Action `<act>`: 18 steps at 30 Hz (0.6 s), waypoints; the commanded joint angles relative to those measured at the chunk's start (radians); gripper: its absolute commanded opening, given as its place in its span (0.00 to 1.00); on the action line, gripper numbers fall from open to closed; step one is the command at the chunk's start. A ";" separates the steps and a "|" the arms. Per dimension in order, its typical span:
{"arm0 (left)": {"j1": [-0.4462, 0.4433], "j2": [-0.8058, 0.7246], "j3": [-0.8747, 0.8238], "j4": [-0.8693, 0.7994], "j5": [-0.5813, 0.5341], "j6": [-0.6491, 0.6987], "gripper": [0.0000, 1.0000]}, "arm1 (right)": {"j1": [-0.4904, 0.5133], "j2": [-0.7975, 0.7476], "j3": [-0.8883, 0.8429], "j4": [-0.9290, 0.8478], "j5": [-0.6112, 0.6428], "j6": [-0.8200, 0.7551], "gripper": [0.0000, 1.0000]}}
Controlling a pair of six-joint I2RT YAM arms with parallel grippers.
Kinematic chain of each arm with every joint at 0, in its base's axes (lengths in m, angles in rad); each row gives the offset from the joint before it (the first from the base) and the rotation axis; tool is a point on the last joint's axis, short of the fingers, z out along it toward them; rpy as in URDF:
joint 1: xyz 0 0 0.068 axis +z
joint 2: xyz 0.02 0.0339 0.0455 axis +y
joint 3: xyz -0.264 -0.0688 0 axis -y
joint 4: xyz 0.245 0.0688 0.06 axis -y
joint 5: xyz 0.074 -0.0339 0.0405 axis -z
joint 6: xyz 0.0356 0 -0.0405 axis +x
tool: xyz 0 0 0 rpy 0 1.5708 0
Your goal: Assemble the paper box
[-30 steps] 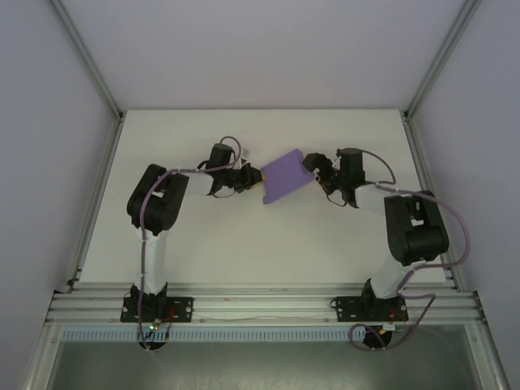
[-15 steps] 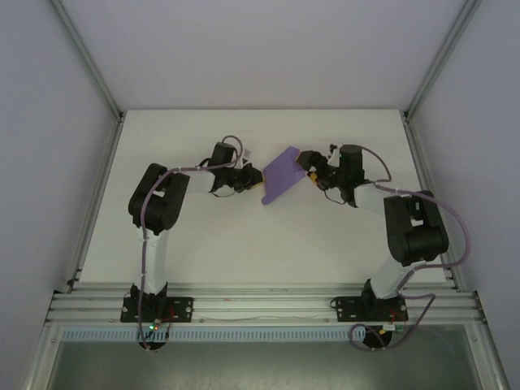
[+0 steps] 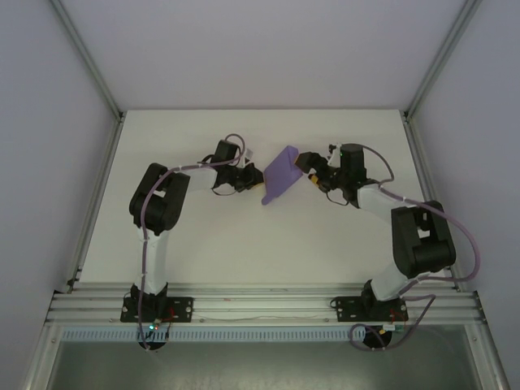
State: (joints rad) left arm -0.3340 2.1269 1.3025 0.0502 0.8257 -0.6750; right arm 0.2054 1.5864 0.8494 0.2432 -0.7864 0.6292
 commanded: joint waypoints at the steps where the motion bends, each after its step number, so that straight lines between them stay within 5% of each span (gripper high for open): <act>1: -0.010 -0.027 0.032 -0.078 -0.036 0.039 0.11 | 0.009 -0.036 0.029 -0.061 0.024 -0.045 0.98; 18: -0.028 -0.007 0.120 -0.155 -0.043 0.074 0.11 | 0.032 0.103 0.115 -0.079 -0.035 -0.048 0.94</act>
State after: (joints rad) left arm -0.3508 2.1269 1.3815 -0.0647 0.7967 -0.6353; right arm 0.2207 1.6539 0.9447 0.1726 -0.7883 0.5900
